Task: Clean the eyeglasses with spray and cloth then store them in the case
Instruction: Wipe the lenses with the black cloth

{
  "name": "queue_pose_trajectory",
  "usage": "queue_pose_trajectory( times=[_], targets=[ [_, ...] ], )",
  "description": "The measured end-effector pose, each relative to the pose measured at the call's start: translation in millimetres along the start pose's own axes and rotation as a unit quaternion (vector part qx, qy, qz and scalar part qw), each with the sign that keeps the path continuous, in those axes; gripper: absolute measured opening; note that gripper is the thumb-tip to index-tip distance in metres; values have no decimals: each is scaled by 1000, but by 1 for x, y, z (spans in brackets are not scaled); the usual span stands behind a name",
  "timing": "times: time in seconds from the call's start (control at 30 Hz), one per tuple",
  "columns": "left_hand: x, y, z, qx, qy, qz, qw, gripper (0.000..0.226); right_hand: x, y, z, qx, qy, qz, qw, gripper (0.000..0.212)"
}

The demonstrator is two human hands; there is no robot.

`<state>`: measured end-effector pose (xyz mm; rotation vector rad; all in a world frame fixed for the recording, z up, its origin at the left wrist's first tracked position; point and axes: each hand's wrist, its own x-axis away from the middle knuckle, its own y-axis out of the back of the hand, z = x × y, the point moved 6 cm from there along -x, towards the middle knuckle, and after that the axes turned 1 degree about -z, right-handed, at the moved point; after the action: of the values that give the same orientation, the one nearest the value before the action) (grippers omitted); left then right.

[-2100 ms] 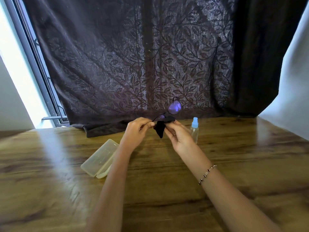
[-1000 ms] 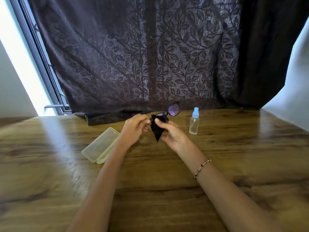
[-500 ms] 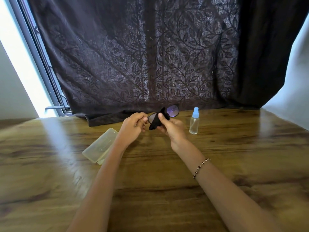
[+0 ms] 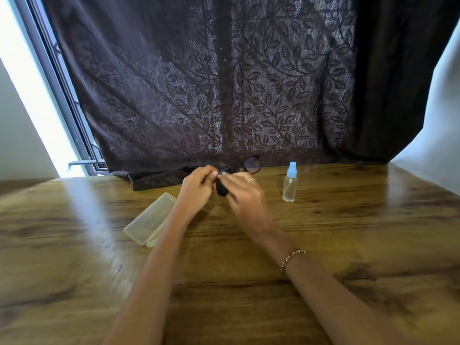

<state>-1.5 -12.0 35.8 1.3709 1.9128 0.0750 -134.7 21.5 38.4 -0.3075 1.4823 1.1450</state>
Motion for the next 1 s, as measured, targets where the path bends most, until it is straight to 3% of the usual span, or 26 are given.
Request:
queue_pose_trajectory(
  times=[0.07, 0.2, 0.37, 0.5, 0.63, 0.77, 0.9, 1.0],
  targets=[
    [0, 2, 4, 15, 12, 1, 1000, 15, 4, -6, 0, 44, 35, 30, 998, 44],
    [0, 1, 8, 47, 33, -1, 998, 16, 5, -3, -15, 100, -20, 28, 994, 36],
    [-1, 1, 9, 56, 36, 2, 998, 16, 2, -9, -6, 127, 40, 65, 989, 39],
    [0, 1, 7, 57, 33, 3, 998, 18, 2, 0, -15, 111, -31, 50, 992, 36],
    [-2, 2, 11, 56, 32, 9, 998, 18, 0, -6, 1, 130, 56, 63, 988, 35],
    [-1, 4, 13, 77, 33, -1, 996, 22, 0, 1, -15, 147, -33, 52, 987, 32],
    [-1, 3, 15, 65, 30, 7, 997, 19, 2, -7, 3, 136, 50, 64, 987, 33],
    [-1, 2, 15, 66, 26, 9, 997, 18, -2, -2, -7, 173, 25, 55, 983, 37]
  ],
)
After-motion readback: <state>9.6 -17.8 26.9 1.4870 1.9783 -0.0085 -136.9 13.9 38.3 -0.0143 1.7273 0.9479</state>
